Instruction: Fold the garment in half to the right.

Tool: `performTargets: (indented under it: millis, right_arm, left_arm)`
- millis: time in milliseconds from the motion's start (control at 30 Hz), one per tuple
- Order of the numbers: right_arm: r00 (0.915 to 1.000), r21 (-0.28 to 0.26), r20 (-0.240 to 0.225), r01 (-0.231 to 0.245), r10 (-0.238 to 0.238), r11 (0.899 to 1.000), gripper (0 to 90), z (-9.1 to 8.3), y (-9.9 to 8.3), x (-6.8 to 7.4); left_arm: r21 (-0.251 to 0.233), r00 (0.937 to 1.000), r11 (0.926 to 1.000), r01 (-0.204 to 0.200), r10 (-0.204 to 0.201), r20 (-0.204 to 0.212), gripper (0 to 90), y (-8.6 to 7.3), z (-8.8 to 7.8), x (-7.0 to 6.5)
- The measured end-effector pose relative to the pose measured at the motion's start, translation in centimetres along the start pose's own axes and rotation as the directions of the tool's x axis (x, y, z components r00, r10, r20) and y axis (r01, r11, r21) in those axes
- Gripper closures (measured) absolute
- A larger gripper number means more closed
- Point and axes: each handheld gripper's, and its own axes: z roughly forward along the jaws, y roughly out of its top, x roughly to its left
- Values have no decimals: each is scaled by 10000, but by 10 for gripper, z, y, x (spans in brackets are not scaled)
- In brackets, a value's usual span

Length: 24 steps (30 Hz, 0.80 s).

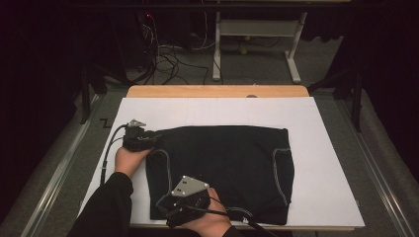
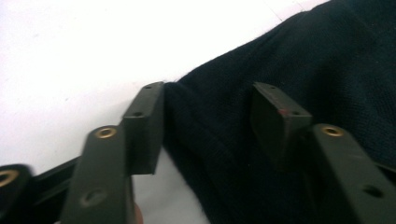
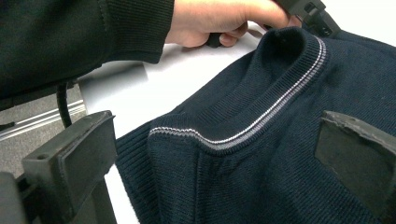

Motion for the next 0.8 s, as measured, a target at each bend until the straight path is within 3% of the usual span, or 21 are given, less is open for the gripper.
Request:
performTargets:
  millis: [100,167,233,367,500,633,800]
  right_arm:
    - [10000,78,30,-17,17,10000,0,1,-1,0]
    - [10000,129,14,8,-8,9999,0,1,-1,1]
    - [10000,82,-52,-23,23,10000,11,1,-1,3]
    - [9994,68,-353,-42,45,10000,44,3,0,7]
    - [9978,266,-669,20,-2,9996,109,8,1,12]
    - [9955,828,-942,-14,92,9966,164,19,3,18]
    - [9967,1513,-804,-22,145,9885,178,34,3,25]
  left_arm:
    - [100,9994,9999,-64,60,346,625,-2,0,0]
    - [15,9990,9999,131,-132,424,739,-3,-1,2]
    - [-121,9978,9993,340,-332,567,791,-5,-2,5]
    - [-341,9940,9966,748,-717,826,799,-6,-3,10]
    - [-387,9952,9970,667,-636,747,799,-7,-4,9]
    - [-434,9946,9964,725,-690,771,799,-7,-4,9]
    - [-553,9952,9962,677,-635,740,799,-8,-5,8]
